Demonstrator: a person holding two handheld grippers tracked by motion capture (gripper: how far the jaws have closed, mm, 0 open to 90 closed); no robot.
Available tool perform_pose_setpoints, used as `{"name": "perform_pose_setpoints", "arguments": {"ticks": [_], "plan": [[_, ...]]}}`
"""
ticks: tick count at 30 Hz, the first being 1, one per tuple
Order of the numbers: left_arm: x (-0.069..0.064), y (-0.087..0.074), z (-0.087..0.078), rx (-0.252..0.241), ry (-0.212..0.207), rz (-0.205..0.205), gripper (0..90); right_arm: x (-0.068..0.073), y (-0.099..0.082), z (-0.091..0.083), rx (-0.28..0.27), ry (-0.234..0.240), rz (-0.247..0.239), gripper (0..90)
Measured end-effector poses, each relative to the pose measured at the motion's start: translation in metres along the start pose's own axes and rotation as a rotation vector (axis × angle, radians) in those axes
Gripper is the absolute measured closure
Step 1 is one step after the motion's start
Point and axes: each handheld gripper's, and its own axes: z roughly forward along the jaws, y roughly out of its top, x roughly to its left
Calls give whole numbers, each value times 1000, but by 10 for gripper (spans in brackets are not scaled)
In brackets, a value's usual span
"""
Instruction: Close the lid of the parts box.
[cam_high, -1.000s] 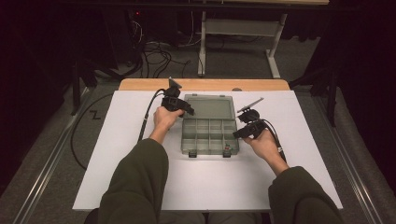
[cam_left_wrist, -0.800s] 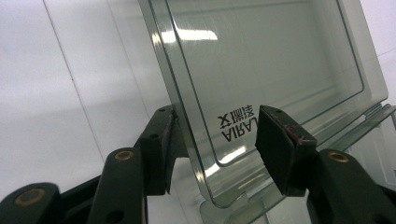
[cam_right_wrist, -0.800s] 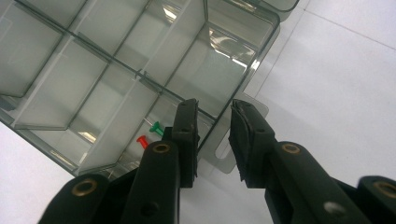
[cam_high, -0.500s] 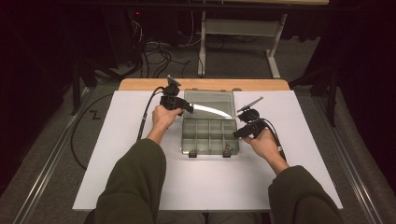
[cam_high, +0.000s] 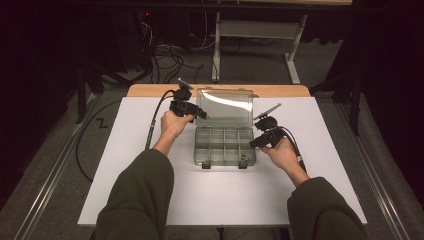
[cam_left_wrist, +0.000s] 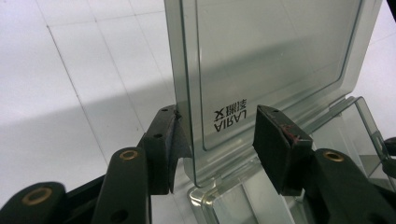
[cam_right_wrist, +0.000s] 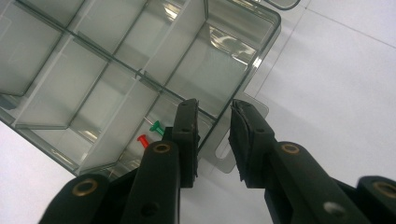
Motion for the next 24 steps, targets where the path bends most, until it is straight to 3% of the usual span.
{"name": "perform_pose_setpoints", "arguments": {"ticks": [14, 24], "plan": [[-18, -9, -15, -5, 66, 126, 543, 0, 0, 0, -1, 0, 1, 742], [-25, -23, -23, -38, 70, 168, 568, 1, -1, 0, -3, -4, 6, 742]]}}
